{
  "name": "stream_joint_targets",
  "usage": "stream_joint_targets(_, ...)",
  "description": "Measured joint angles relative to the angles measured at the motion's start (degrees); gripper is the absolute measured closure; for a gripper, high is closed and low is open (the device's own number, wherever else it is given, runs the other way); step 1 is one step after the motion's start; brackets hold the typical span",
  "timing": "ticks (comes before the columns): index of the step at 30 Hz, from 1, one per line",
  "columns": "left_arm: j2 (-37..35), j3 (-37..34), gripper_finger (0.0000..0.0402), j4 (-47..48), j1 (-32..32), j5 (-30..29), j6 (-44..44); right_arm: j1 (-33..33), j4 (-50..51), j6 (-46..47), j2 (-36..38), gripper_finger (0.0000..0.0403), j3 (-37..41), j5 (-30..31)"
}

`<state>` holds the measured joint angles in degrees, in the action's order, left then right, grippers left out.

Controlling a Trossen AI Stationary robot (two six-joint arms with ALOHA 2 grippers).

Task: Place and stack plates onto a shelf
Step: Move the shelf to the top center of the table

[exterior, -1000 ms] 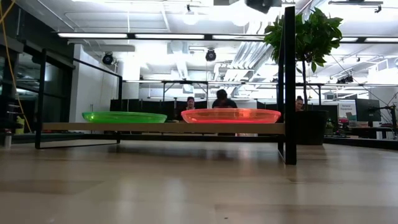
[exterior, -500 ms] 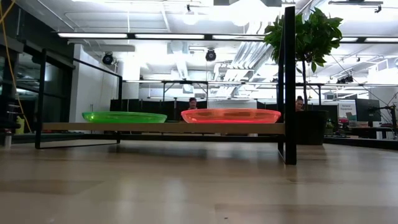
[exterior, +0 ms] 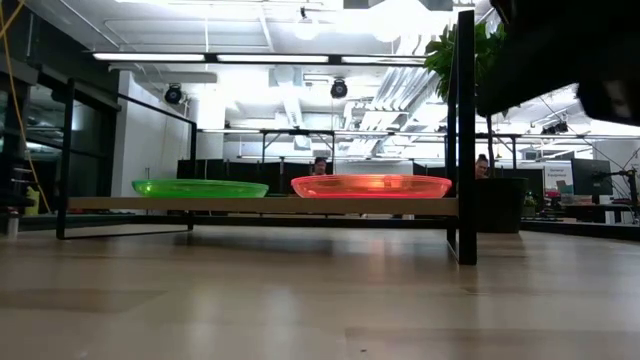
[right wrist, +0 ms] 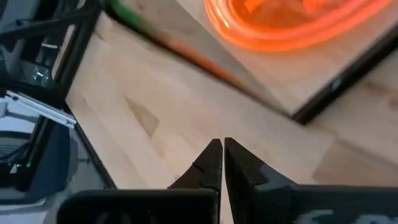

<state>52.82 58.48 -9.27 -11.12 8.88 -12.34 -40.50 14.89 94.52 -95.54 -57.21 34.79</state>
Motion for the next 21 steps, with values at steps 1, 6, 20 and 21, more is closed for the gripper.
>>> stream_joint_targets(1,0.0,0.0,0.0401,2.3,1.4,0.0,0.0,0.3,-0.1,-1.0,0.0,0.0403,0.0,0.7)
stream_joint_targets(6,0.0,-3.0,0.0401,10.6,12.0,-2.6,-4.1,1.7,-0.4,-6.2,0.3,0.0403,0.0,0.8)
stream_joint_targets(20,-1.4,-30.1,0.0401,-5.5,46.3,-34.4,-31.0,3.6,0.7,-9.7,0.6,0.0403,0.0,-1.6)
stream_joint_targets(21,-1.7,-31.4,0.0401,-5.1,47.6,-34.8,-32.8,3.8,1.0,-9.7,0.8,0.0403,0.0,-2.1)
